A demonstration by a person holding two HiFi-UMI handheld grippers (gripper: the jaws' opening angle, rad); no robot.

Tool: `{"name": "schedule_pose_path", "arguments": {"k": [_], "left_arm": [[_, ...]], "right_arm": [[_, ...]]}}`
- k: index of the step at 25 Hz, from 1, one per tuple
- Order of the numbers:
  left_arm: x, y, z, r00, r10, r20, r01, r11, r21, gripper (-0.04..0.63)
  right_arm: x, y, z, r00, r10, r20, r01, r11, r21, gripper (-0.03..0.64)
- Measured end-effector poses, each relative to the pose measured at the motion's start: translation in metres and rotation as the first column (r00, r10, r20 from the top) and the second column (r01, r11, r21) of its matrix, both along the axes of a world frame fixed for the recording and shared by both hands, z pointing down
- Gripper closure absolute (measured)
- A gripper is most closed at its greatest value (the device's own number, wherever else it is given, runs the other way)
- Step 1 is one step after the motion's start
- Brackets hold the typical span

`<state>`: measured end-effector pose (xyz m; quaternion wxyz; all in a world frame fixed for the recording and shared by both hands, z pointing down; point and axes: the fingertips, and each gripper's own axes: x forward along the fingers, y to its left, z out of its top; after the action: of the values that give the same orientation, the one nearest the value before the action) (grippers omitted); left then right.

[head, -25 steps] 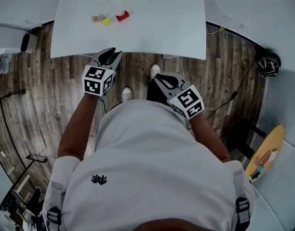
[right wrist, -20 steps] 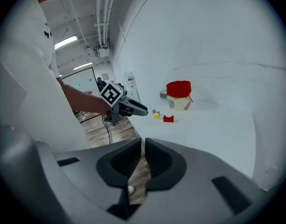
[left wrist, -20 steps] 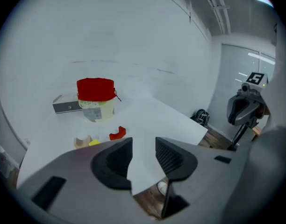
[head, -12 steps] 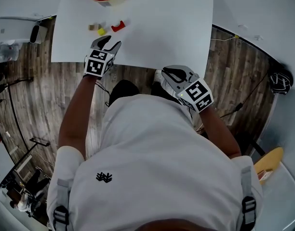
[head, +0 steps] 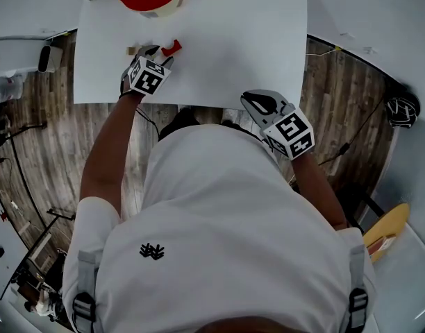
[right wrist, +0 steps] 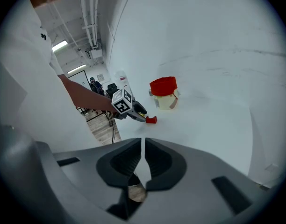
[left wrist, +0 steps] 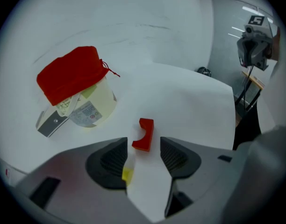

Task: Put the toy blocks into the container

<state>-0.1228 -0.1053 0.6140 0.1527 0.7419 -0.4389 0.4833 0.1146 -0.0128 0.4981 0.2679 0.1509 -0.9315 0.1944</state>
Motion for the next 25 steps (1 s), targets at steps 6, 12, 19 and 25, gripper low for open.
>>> {"name": "schedule_pose_path", "arguments": {"k": [6, 12, 19, 25], "left_arm": [[0.000, 0.001, 0.025, 0.986, 0.149, 0.069, -0.142, 0.985, -0.096, 0.371], [-0.002, 0.000, 0.033, 0.970, 0.223, 0.093, -0.210, 0.969, -0.133, 0.447], [-0.003, -0.004, 0.027, 0.964, 0.264, 0.037, -0.258, 0.959, -0.119, 0.456], [-0.001, -0.002, 0.009, 0.959, 0.280, -0.043, -0.282, 0.955, -0.089, 0.457]], "right_arm": [[-0.013, -0.013, -0.008, 0.995, 0.097, 0.001, -0.097, 0.995, 0.001, 0.591], [-0.022, -0.015, -0.010, 0.988, 0.152, -0.020, -0.152, 0.988, 0.006, 0.591], [-0.033, -0.016, -0.015, 0.979, 0.201, -0.032, -0.200, 0.980, 0.017, 0.591], [-0.044, -0.013, -0.014, 0.974, 0.224, -0.039, -0.224, 0.975, 0.012, 0.591]]}}
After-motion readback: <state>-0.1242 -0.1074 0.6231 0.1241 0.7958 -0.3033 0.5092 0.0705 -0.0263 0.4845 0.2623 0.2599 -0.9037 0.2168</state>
